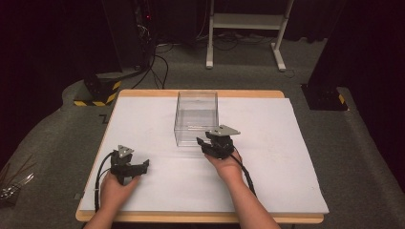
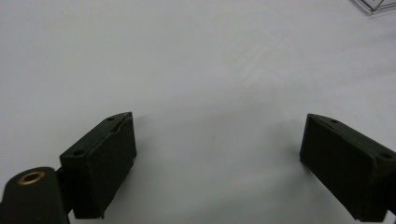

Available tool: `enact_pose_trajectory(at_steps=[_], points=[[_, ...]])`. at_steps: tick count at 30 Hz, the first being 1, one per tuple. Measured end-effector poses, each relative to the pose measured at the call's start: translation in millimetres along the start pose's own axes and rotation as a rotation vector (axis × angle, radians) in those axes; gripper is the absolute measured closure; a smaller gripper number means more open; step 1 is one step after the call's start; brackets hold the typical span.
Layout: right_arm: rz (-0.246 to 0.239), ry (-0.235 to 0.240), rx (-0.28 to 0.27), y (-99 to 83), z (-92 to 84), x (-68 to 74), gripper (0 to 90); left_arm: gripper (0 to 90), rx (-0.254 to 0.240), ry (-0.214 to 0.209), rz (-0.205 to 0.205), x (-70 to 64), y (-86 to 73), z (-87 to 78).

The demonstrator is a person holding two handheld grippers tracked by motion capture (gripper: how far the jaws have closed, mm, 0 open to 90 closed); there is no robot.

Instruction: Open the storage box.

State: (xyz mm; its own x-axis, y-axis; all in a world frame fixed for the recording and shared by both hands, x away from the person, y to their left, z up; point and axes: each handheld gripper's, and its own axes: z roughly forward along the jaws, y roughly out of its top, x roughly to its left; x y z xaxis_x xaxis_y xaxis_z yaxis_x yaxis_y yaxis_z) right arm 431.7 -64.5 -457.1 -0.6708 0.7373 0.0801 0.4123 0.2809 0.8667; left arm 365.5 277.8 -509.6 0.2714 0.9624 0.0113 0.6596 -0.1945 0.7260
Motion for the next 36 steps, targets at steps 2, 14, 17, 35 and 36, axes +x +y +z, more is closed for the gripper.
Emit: enact_pose_trajectory(at_steps=[2, 14, 17, 35, 36], points=[[0.004, -0.001, 0.001, -0.2, 1.5, 0.1, 53.8, 11.0, -0.001, 0.001, -0.002, -0.2, -0.1, 0.1], [0.011, -0.011, -0.029, 3.3, 5.8, 0.9, 58.4, 11.0, -0.001, 0.001, -0.002, -0.2, -0.1, 0.0], [0.007, -0.005, -0.034, 3.0, 6.7, -0.2, 59.0, 11.0, -0.002, 0.002, -0.002, -0.3, -0.1, 0.1], [0.015, 0.043, -0.063, -0.3, 9.7, -12.9, 73.1, 11.0, 0.000, 0.000, -0.002, -0.3, -0.1, 0.0], [0.014, 0.051, -0.066, -0.6, 9.2, -14.4, 74.1, 11.0, -0.002, 0.001, -0.001, -0.3, -0.2, 0.0]])
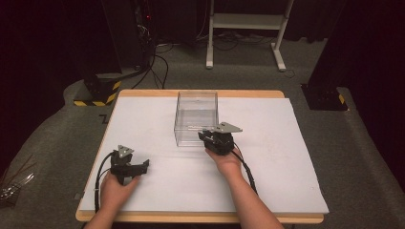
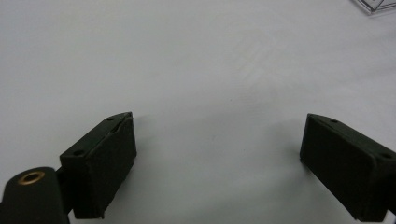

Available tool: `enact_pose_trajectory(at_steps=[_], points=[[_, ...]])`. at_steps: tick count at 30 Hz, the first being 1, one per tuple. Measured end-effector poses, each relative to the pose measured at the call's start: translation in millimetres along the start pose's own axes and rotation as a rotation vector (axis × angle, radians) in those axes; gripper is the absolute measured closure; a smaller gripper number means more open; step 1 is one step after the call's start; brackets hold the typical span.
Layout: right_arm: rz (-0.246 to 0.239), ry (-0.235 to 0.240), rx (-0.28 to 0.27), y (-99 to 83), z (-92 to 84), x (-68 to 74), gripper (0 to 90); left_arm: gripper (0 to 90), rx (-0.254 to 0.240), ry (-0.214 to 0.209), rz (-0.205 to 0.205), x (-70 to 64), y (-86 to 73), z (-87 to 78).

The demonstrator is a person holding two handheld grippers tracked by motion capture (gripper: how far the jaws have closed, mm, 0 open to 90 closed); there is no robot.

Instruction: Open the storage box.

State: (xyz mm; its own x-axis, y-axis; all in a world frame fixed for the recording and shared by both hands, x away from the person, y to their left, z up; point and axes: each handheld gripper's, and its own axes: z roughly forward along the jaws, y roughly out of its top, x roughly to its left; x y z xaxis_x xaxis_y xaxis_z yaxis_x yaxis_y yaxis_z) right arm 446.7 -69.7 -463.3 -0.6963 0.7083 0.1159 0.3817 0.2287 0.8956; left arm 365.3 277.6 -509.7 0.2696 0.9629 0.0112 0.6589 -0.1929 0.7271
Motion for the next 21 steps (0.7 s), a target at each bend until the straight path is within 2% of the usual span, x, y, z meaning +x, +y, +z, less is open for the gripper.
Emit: enact_pose_trajectory(at_steps=[7, 21], points=[[-0.001, 0.003, -0.013, -3.8, -5.6, -2.7, 80.7, 11.0, 0.000, 0.000, 0.001, 0.1, 0.0, 0.0], [-0.014, 0.015, -0.021, -12.8, -18.7, 4.2, 83.9, 11.1, 0.001, -0.001, 0.001, 0.1, 0.0, -0.1]])
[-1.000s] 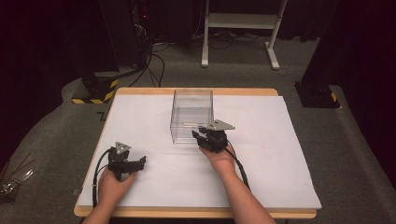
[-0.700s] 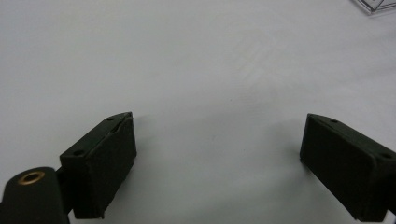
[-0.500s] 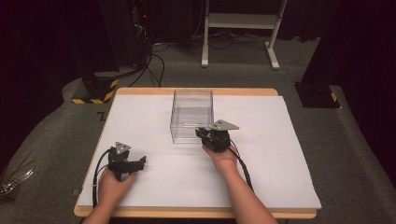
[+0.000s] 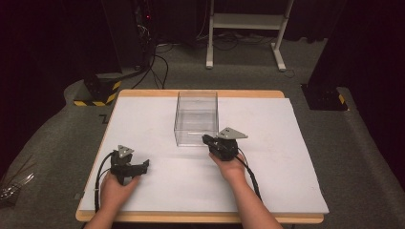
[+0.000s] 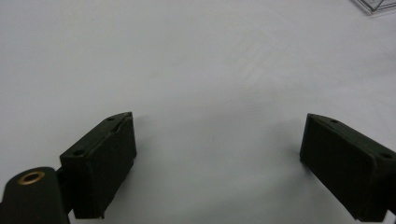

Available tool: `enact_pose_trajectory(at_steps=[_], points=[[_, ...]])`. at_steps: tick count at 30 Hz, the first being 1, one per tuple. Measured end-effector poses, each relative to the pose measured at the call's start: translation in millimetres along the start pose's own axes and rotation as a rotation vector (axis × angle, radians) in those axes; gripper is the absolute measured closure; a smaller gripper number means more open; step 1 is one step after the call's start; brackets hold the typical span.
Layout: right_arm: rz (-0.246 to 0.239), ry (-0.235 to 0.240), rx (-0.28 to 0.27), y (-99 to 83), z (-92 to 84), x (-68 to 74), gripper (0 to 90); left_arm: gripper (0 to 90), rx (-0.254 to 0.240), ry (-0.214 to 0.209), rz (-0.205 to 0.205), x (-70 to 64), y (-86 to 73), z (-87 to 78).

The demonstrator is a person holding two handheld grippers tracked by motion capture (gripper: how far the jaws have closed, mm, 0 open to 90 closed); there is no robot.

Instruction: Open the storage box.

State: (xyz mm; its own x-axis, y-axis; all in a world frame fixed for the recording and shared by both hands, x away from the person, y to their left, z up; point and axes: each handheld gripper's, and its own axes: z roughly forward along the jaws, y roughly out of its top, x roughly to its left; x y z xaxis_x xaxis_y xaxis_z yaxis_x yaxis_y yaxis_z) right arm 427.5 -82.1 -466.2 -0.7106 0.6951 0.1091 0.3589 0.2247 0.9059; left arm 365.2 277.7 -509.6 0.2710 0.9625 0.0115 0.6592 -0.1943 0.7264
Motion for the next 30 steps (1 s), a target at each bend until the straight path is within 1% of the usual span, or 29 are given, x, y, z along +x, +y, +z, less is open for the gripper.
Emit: enact_pose_trajectory(at_steps=[1, 3, 5, 6, 7, 8, 9, 10, 11, 12, 15, 17, 18, 21, 23, 27, 30], points=[[-0.002, 0.002, -0.004, -1.9, -2.1, 1.1, 84.1, 11.0, 0.000, 0.000, 0.000, 0.0, 0.0, 0.0], [-0.006, 0.005, -0.001, -2.9, -3.1, 1.2, 81.6, 11.0, 0.000, 0.001, 0.000, 0.0, 0.0, 0.0], [-0.011, 0.019, 0.008, -3.4, -2.4, 1.0, 77.0, 11.1, -0.001, 0.000, 0.001, 0.0, 0.0, 0.0], [-0.011, 0.019, 0.008, -3.4, -2.4, 1.0, 77.0, 11.1, -0.001, 0.000, 0.001, 0.0, 0.0, 0.0], [-0.016, 0.029, 0.013, -3.3, -0.2, 1.5, 72.1, 11.1, -0.001, 0.001, 0.000, -0.1, 0.0, 0.1], [-0.016, 0.029, 0.013, -3.3, -0.2, 1.5, 72.1, 11.1, 0.000, 0.001, 0.001, 0.0, 0.0, 0.0], [-0.009, 0.044, 0.015, -2.8, 2.0, 0.7, 69.1, 11.1, 0.000, 0.000, 0.001, 0.0, 0.1, 0.0], [-0.009, 0.044, 0.015, -2.8, 2.0, 0.7, 69.1, 11.0, 0.000, 0.000, 0.001, 0.0, 0.1, 0.0], [-0.005, 0.054, 0.013, -1.2, 4.7, 0.1, 66.4, 11.1, -0.001, 0.001, -0.001, -0.1, 0.0, 0.1], [-0.004, 0.061, 0.008, -0.4, 5.4, -0.4, 65.8, 11.1, 0.000, 0.001, 0.001, 0.0, 0.0, 0.0], [0.003, 0.066, -0.002, 2.2, 7.0, -1.6, 62.8, 11.1, 0.000, 0.000, 0.001, 0.0, 0.0, 0.0], [0.014, 0.081, 0.002, 3.1, 8.6, -3.1, 63.7, 11.1, -0.001, 0.001, 0.000, 0.0, 0.0, 0.0], [0.015, 0.082, 0.003, 3.4, 9.1, -3.0, 64.5, 11.1, -0.001, 0.000, 0.001, 0.0, 0.0, 0.0], [0.006, 0.082, 0.005, 3.8, 9.9, -3.0, 65.7, 11.1, -0.001, 0.001, 0.001, 0.0, 0.0, 0.0], [0.014, 0.098, 0.002, 4.1, 11.4, -4.2, 67.0, 11.1, -0.001, 0.001, 0.001, 0.0, 0.0, 0.0], [-0.006, 0.100, 0.006, 4.5, 13.2, -3.5, 68.3, 11.1, 0.000, 0.000, 0.000, 0.0, 0.0, 0.0], [-0.008, 0.095, 0.006, 4.6, 13.5, -3.9, 70.3, 11.1, 0.000, 0.001, 0.002, 0.1, 0.1, 0.0]])
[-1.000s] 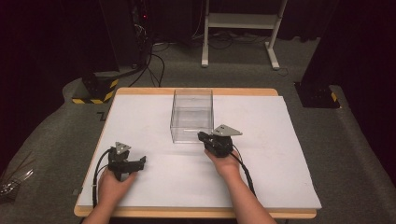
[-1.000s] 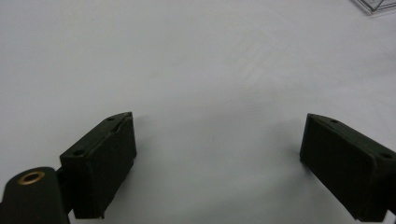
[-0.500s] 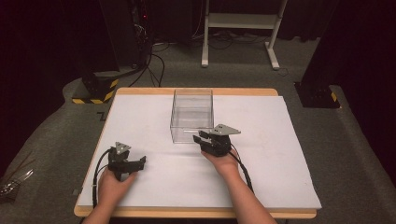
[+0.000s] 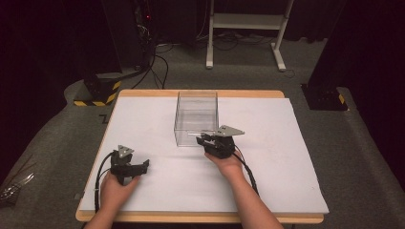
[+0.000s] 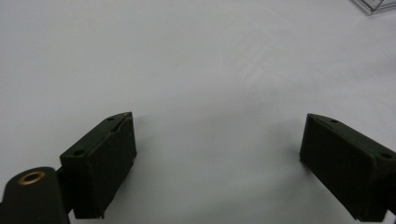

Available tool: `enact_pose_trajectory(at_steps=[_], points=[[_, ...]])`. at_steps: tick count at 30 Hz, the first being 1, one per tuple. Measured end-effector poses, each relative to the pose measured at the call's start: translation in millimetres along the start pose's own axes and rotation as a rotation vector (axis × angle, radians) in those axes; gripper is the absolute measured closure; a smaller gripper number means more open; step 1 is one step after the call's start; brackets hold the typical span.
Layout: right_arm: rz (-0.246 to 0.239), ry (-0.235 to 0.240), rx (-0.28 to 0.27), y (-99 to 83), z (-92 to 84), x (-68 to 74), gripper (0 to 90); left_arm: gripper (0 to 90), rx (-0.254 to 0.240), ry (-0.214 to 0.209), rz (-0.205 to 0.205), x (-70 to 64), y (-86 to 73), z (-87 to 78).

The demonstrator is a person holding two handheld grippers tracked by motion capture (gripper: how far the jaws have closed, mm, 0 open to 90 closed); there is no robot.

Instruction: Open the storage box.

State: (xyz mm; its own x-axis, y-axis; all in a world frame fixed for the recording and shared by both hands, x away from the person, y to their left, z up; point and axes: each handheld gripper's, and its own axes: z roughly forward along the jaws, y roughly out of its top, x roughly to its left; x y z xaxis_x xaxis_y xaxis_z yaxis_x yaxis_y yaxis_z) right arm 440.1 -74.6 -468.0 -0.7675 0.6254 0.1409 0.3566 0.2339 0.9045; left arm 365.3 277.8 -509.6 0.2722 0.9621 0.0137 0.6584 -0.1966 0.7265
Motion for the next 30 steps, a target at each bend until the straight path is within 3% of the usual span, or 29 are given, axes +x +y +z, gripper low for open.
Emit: enact_pose_trajectory(at_steps=[8, 18, 30], points=[[0.004, 0.029, -0.005, -2.3, -4.3, -4.9, 77.0, 11.1, -0.001, 0.000, -0.002, -0.2, -0.1, 0.0], [0.005, 0.038, -0.014, -5.6, -8.7, -4.1, 79.1, 11.1, -0.001, 0.001, -0.001, -0.2, -0.1, 0.0], [-0.013, 0.054, -0.021, -10.3, -17.5, 4.9, 80.8, 11.1, -0.001, 0.000, -0.001, -0.2, -0.1, 0.0]])
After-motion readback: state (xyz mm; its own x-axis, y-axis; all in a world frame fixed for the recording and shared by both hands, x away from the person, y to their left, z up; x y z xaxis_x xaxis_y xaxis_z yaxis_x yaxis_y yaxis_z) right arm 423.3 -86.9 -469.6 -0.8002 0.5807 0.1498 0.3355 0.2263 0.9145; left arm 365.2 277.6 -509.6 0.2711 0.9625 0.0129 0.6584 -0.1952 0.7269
